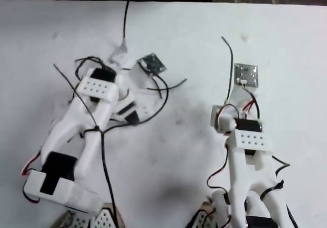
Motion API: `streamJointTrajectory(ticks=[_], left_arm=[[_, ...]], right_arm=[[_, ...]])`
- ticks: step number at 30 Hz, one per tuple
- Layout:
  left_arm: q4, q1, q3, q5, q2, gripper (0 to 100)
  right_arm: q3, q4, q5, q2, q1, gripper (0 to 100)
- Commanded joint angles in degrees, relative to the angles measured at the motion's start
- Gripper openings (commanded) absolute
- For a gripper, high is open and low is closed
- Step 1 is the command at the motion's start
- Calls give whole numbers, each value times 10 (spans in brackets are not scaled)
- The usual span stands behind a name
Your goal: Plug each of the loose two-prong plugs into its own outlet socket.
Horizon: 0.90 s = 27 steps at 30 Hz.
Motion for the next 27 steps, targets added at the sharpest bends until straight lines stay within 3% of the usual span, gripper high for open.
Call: streamJointTrajectory(ticks=[1, 9, 14, 19, 21, 24, 27], left_arm=[[-45, 10, 32, -55, -1, 295], [-128, 17, 93, -55, 0, 220], [-89, 36, 97, -55, -1, 197], [-18, 98, 98, -53, -2, 41], [6, 124, 98, -11, -4, 24], [27, 156, 97, 112, -7, 30], [35, 176, 97, 161, -7, 35]], right_arm=[[-4, -11, 7, -15, -2, 17], [-4, -11, 9, -15, -2, 17], [-4, -11, 9, -15, -2, 17], [-4, -11, 10, -15, -2, 17], [-4, -11, 10, -15, -2, 17], [-4, -11, 10, -15, -2, 17], [-4, -11, 10, -15, -2, 17]])
